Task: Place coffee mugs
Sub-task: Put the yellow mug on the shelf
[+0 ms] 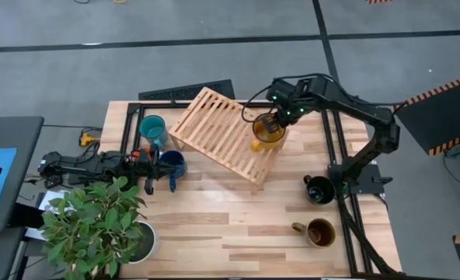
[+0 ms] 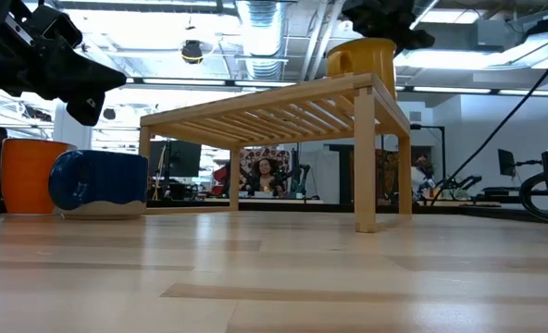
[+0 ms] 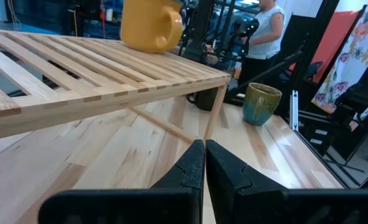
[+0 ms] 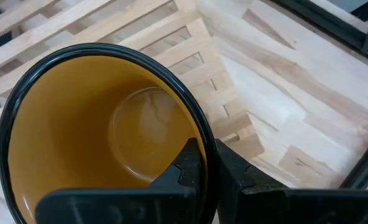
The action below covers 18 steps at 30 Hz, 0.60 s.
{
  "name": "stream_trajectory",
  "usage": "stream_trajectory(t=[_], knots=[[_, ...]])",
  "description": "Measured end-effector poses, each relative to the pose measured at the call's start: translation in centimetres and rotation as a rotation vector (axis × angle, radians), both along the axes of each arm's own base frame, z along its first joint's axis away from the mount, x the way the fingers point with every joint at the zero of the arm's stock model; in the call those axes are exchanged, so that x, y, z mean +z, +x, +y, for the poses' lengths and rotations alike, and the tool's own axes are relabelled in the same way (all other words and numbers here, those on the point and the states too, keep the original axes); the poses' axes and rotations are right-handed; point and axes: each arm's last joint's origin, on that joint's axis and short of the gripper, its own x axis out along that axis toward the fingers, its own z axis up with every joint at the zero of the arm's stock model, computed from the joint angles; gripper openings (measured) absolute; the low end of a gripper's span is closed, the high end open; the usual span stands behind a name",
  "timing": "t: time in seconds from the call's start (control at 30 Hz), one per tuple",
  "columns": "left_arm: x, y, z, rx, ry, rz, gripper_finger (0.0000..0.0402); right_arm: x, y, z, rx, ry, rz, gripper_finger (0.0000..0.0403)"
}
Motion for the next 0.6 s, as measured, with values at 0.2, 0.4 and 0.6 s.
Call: stream_trajectory(t=[0.2,0.4,0.6], knots=[[0.0,0.0,0.0,0.0,0.0,0.0,0.0,0.18,0.74,-0.46,0.001,-0.044,-0.064,0.0041],[0.01,0.0,0.0,0.0,0.0,0.0,0.0,0.19,0.68,-0.56,0.006,-0.033,-0.068,0.0041],[0.0,0.0,0.0,0.0,0.0,0.0,0.0,0.17,0.62,-0.58,-0.009,-0.03,-0.066,0.0041]])
